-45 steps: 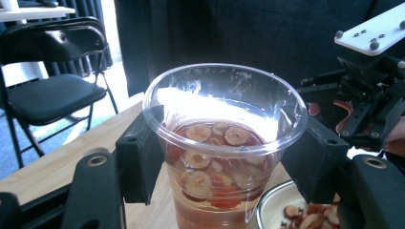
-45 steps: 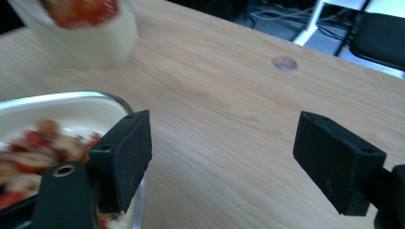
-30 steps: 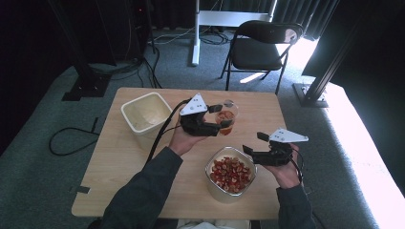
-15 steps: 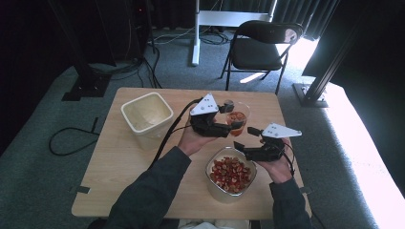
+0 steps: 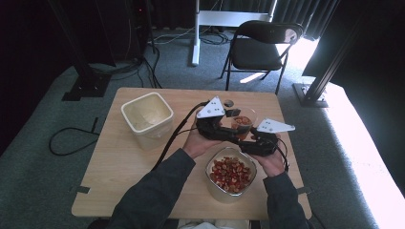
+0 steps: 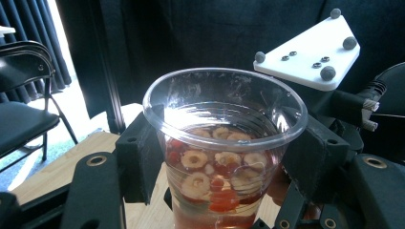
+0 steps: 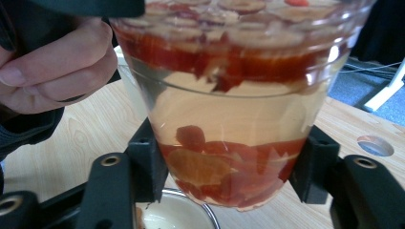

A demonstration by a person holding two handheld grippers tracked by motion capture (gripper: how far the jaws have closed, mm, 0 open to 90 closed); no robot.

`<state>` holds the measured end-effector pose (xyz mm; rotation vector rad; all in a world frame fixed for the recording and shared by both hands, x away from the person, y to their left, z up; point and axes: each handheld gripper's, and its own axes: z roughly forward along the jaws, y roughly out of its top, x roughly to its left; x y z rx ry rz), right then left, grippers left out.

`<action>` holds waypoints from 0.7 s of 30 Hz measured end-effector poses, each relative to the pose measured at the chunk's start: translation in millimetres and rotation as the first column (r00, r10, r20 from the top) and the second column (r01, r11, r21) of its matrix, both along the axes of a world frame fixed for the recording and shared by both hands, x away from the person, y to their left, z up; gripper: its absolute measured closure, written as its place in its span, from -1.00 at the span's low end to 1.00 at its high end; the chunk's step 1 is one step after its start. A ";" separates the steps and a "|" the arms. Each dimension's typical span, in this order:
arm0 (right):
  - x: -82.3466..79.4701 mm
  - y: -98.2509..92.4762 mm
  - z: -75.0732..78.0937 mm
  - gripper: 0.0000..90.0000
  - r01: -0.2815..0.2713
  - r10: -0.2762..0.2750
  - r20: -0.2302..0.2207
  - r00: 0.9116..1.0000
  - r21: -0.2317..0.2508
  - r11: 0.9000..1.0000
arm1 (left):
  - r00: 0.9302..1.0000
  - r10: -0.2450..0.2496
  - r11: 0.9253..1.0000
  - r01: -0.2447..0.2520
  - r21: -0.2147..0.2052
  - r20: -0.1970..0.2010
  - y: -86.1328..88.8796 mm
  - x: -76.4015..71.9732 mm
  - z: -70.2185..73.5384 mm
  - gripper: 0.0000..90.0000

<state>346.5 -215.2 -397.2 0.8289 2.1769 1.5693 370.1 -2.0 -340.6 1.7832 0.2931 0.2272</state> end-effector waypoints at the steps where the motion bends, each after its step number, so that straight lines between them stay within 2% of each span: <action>1: -0.4 -0.3 -0.1 -0.08 0.002 -0.002 0.005 1.000 -0.002 1.000 | 1.000 -0.002 1.000 0.002 -0.001 -0.001 0.0 0.2 -0.1 -0.20; 6: -2.1 -1.3 0.3 -0.06 0.013 -0.013 0.017 1.000 -0.008 1.000 | 1.000 -0.008 1.000 0.008 -0.008 -0.010 0.1 1.9 -0.6 -0.27; 9: -2.2 -1.5 0.1 -0.06 0.019 -0.018 0.013 1.000 -0.011 1.000 | 1.000 0.008 1.000 -0.008 -0.004 -0.020 0.1 2.2 -0.7 -0.34; 13: -2.3 -1.9 -1.8 -0.05 0.028 -0.028 0.016 0.999 -0.010 1.000 | 1.000 0.023 1.000 -0.023 0.004 -0.018 1.6 1.3 -0.8 -0.39; 21: -2.5 -2.9 -4.4 -0.04 0.042 -0.042 0.027 0.999 -0.001 0.999 | 0.999 0.031 1.000 -0.031 -0.006 -0.008 8.0 -0.7 -1.0 -0.42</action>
